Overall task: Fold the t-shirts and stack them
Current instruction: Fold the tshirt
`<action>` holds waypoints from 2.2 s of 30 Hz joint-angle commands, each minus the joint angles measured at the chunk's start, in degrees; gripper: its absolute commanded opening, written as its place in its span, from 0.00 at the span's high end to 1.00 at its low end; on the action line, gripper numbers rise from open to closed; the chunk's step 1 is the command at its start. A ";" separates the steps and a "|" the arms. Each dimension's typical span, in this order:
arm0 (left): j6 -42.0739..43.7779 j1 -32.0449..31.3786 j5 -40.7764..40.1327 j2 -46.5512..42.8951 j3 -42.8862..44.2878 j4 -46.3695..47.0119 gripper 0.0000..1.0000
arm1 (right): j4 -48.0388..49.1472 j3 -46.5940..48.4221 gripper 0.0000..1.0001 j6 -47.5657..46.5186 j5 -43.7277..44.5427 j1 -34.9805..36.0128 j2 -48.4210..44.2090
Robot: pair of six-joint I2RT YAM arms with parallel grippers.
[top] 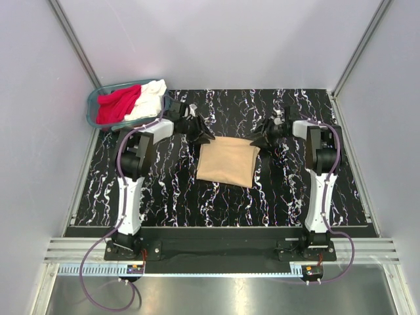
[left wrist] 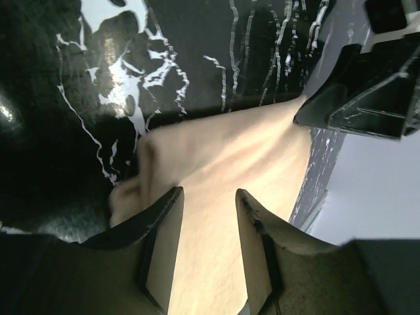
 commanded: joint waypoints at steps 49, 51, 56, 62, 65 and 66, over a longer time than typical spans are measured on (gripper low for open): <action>7.56 -4.28 -4.49 -24.47 -41.40 6.54 0.62 | 14.17 -32.91 0.67 5.76 2.32 19.41 -17.89; 8.26 -4.45 -3.52 -24.81 -41.66 6.44 0.63 | 14.25 -36.59 0.71 4.61 2.06 16.96 -17.70; 11.07 -4.37 -3.96 -33.13 -40.61 1.09 0.62 | 6.81 -39.78 0.70 -0.55 1.09 11.41 -29.79; 8.28 -5.15 -1.59 -37.47 -37.10 -0.07 0.61 | -3.15 -38.01 0.66 -3.30 2.49 10.70 -36.95; 4.67 -7.43 1.04 -34.67 -34.29 3.88 0.61 | -1.84 -38.89 0.65 -3.91 3.64 10.70 -33.20; 3.80 -9.18 1.75 -32.04 -32.89 4.94 0.61 | -0.61 -38.89 0.64 -4.61 3.55 10.53 -31.78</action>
